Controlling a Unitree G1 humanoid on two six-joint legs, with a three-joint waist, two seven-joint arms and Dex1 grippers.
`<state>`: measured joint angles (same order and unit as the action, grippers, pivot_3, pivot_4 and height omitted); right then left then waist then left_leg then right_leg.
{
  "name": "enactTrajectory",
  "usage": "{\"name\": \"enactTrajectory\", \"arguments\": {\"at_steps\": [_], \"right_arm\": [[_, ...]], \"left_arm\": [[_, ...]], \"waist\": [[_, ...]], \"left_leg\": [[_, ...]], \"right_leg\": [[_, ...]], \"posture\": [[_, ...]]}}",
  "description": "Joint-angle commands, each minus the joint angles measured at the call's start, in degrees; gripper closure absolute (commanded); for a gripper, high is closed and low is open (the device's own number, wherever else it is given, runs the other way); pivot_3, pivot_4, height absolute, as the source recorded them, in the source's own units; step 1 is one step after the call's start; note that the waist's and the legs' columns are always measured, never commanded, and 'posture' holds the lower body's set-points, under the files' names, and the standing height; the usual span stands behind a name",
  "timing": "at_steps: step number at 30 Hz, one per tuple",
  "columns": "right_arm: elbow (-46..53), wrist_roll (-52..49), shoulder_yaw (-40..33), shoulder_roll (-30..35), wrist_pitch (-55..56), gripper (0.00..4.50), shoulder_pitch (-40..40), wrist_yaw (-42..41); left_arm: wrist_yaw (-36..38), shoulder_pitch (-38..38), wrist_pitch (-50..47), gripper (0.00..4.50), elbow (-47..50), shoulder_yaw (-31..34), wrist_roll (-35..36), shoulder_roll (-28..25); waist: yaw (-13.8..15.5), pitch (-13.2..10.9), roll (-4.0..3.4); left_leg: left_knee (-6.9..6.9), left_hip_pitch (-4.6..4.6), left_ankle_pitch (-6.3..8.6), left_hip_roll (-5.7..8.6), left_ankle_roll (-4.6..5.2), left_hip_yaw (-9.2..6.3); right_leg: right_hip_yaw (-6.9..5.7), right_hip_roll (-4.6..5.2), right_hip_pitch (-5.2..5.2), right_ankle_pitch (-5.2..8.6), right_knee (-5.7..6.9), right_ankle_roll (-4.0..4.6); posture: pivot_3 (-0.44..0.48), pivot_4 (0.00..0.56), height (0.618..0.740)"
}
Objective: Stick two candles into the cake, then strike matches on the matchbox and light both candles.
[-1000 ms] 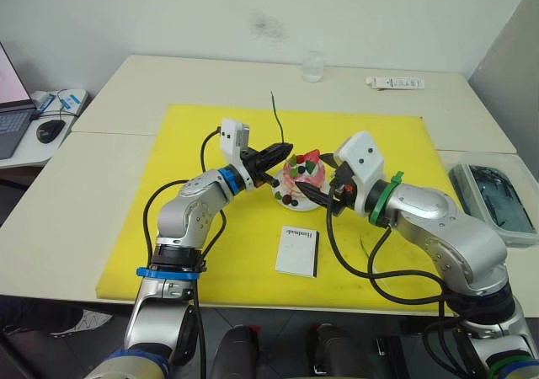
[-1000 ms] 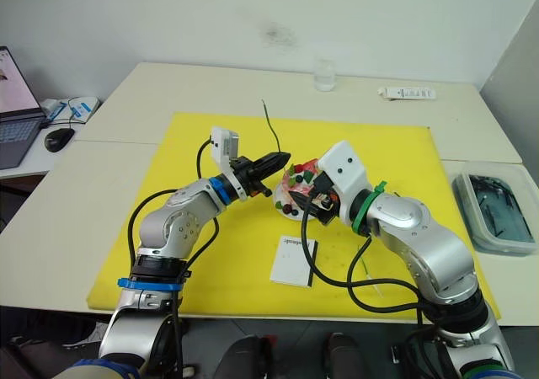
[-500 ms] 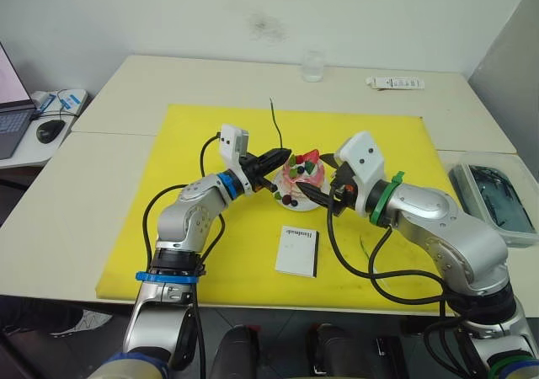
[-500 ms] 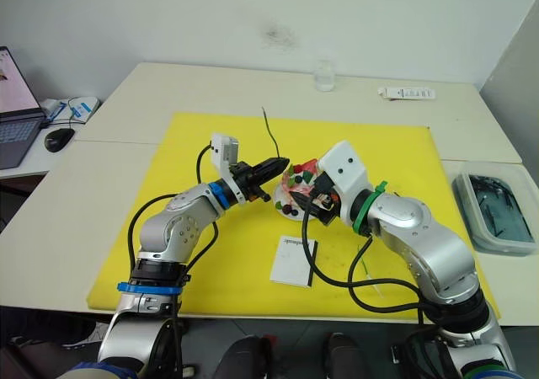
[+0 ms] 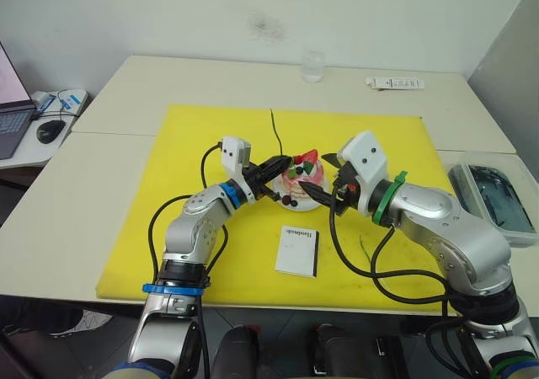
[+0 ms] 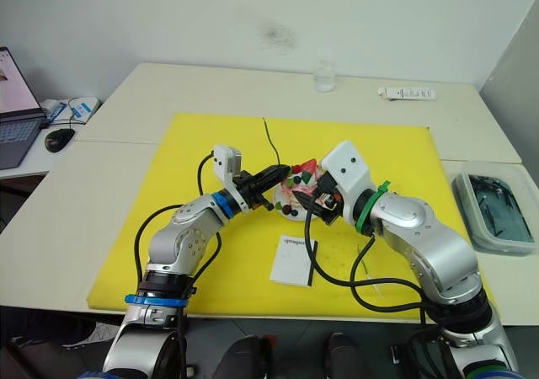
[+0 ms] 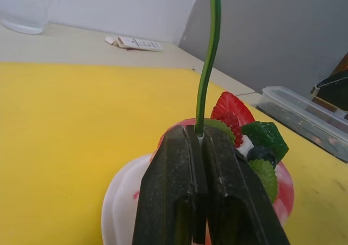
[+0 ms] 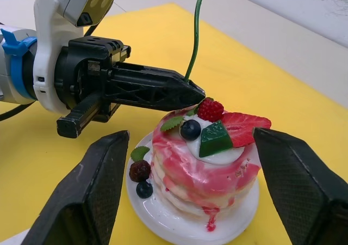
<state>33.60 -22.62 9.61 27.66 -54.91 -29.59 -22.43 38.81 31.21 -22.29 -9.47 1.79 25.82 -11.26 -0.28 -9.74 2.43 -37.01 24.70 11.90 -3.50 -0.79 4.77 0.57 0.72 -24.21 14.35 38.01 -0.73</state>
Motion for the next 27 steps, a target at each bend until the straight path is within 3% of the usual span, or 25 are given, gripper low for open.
{"name": "enactTrajectory", "arguments": {"at_steps": [1,14,21,27], "right_arm": [[1.8,0.3,-1.9,0.2,0.8,0.72,-0.1,0.0],[1.3,0.7,-2.2,0.5,1.4,0.72,0.0,-0.3],[4.4,-3.3,-9.0,1.7,0.0,0.72,4.3,-2.2],[11.9,-9.1,-18.5,8.6,0.9,0.72,19.9,-8.8]], "left_arm": [[-0.1,0.7,1.2,4.17,1.4,-0.2,-0.7,0.0],[-0.1,0.7,-1.3,0.07,6.0,1.9,1.0,-3.3],[2.1,-4.4,-8.3,0.03,16.8,2.4,4.8,-9.7],[6.5,-10.1,-16.2,0.03,29.5,3.2,10.9,-18.8]], "waist": [[0.0,0.0,0.00],[0.0,0.0,0.00],[0.0,0.0,0.00],[0.0,0.0,0.00]], "left_leg": [[0.00,0.00,0.00,0.00,0.00,0.00],[0.00,0.00,0.00,-0.01,0.00,-0.01],[0.02,0.00,0.00,-0.03,0.00,0.00],[0.04,0.00,0.01,-0.02,-0.01,0.01]], "right_leg": [[0.00,0.00,0.00,0.00,0.00,0.00],[-0.01,-0.01,0.00,-0.01,0.00,0.00],[0.01,0.00,0.00,-0.01,-0.01,0.02],[0.01,0.05,0.02,0.04,-0.05,-0.05]], "posture": [[0.000,0.150,0.740],[0.000,0.150,0.740],[0.000,0.150,0.740],[0.000,0.150,0.740]]}}
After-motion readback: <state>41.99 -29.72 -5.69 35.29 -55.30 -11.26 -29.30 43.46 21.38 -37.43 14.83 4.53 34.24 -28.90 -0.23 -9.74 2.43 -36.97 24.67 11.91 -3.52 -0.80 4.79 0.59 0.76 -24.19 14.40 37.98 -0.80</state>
